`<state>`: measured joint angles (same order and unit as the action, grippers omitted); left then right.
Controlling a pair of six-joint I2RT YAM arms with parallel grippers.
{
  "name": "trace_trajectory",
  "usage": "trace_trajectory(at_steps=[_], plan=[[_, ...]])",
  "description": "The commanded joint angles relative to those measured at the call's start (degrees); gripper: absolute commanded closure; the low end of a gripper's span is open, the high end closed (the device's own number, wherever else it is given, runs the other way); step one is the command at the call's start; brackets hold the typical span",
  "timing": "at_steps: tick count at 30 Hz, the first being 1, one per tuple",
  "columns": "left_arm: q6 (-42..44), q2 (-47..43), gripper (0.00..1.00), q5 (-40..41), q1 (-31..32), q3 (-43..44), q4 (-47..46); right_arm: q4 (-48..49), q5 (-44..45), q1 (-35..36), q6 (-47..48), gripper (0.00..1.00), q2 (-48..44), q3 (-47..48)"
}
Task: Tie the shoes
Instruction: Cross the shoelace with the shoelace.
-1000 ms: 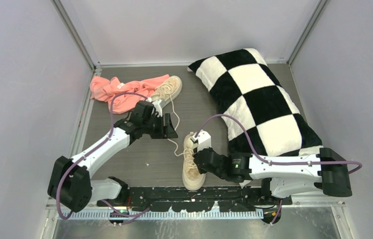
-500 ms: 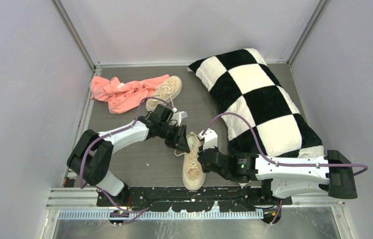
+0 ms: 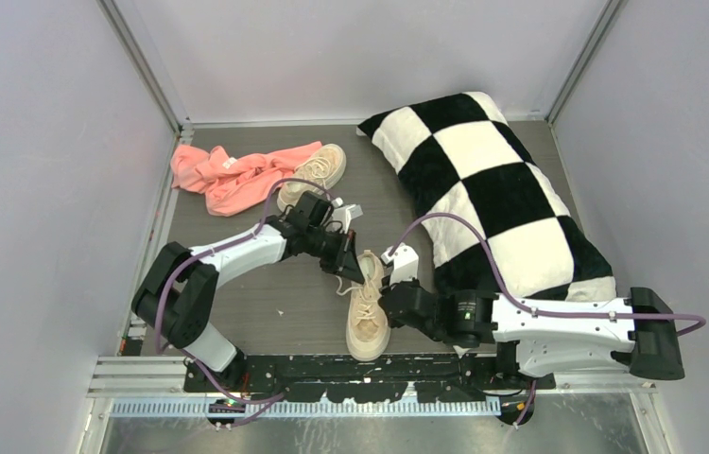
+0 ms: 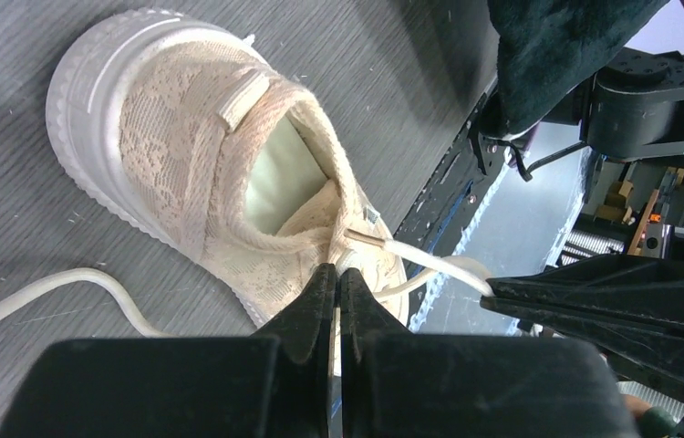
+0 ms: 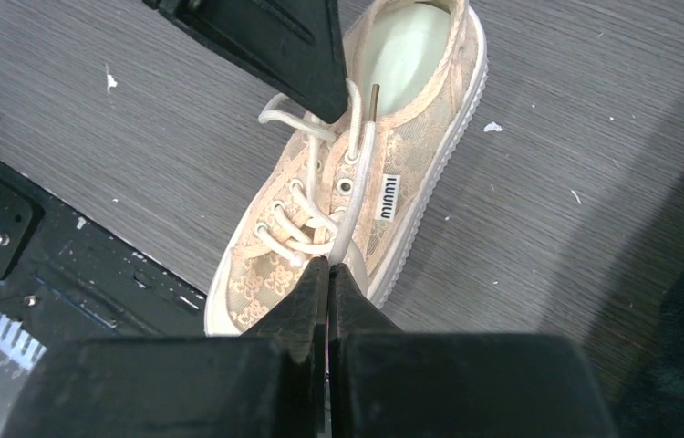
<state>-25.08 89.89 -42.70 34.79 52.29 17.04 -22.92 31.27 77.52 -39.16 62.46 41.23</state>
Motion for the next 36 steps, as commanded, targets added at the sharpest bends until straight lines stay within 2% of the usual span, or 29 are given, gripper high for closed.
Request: trace_trajectory(at_steps=[1,20,26,36], plan=[[0.4,-1.8,1.00,-0.6,0.1,2.9,0.3,-0.7,-0.8,-0.1,0.6,0.99,-3.1,1.6],[1.4,-1.4,0.99,1.4,0.0,4.3,2.5,1.3,-6.4,0.0,1.7,0.99,-1.8,0.9],[0.9,-1.8,0.99,-0.4,0.0,4.1,1.9,3.5,-0.2,-0.1,3.9,0.99,2.3,2.4],[0.1,-2.9,1.00,-2.4,0.1,2.3,1.9,14.7,6.3,-1.7,5.0,0.99,9.0,1.7]])
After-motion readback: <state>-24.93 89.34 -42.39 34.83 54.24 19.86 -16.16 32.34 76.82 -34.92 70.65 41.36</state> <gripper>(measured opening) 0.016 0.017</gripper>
